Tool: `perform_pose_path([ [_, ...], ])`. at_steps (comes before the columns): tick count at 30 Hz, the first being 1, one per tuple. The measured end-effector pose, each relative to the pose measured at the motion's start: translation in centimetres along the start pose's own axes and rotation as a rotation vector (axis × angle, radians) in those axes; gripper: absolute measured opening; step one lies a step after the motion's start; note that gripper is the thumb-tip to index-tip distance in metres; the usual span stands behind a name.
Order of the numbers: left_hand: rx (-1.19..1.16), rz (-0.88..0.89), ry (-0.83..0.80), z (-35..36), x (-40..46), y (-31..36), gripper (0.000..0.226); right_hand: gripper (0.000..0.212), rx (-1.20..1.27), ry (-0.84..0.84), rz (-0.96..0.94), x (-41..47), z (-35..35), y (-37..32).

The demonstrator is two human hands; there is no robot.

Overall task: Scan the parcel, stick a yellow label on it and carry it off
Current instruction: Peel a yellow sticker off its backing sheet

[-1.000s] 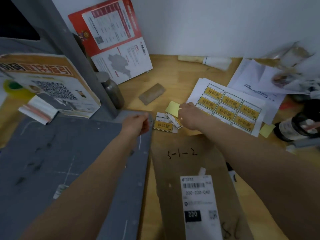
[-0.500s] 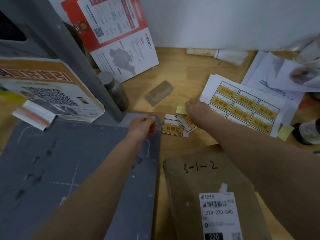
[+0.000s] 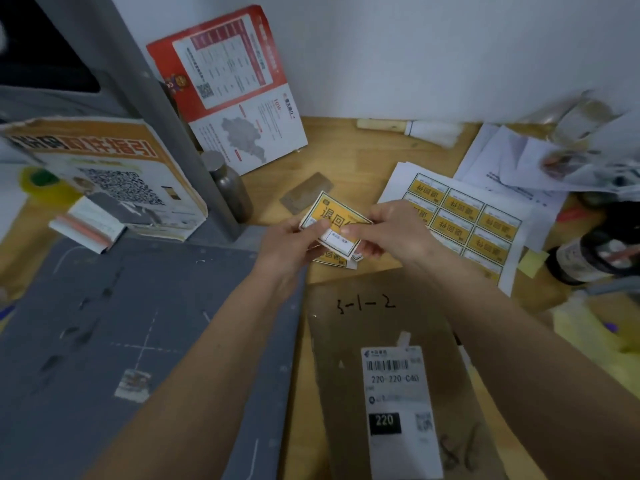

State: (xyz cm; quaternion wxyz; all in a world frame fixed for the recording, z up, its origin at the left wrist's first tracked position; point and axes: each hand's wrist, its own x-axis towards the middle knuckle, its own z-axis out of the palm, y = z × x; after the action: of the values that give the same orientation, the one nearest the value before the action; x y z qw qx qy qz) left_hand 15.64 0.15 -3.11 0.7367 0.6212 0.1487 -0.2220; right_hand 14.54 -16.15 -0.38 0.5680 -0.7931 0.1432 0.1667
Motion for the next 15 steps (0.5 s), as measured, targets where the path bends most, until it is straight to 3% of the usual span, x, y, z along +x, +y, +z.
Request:
perform_pose_path([
  [3, -0.098, 0.057, 0.023, 1.4, -3.3, -0.2, 0.009, 0.016, 0.137, 0.032, -0.006, -4.5, -1.0, 0.6],
  [10, -0.16, 0.074, -0.044, 5.5, -11.0, -2.6, 0.025, 0.008, 0.402, 0.144, -0.038, -12.6, -4.7, 3.9],
  [13, -0.112, 0.15, 0.092, 7.3, -13.7, -4.0, 0.021, 0.004, 0.445, 0.212, -0.049, -14.9, -6.1, 5.0],
  [15, -0.094, 0.185, 0.204, 8.4, -15.3, -4.8, 0.022, 0.012, 0.474, 0.221, -0.053, -16.2, -6.9, 5.5],
])
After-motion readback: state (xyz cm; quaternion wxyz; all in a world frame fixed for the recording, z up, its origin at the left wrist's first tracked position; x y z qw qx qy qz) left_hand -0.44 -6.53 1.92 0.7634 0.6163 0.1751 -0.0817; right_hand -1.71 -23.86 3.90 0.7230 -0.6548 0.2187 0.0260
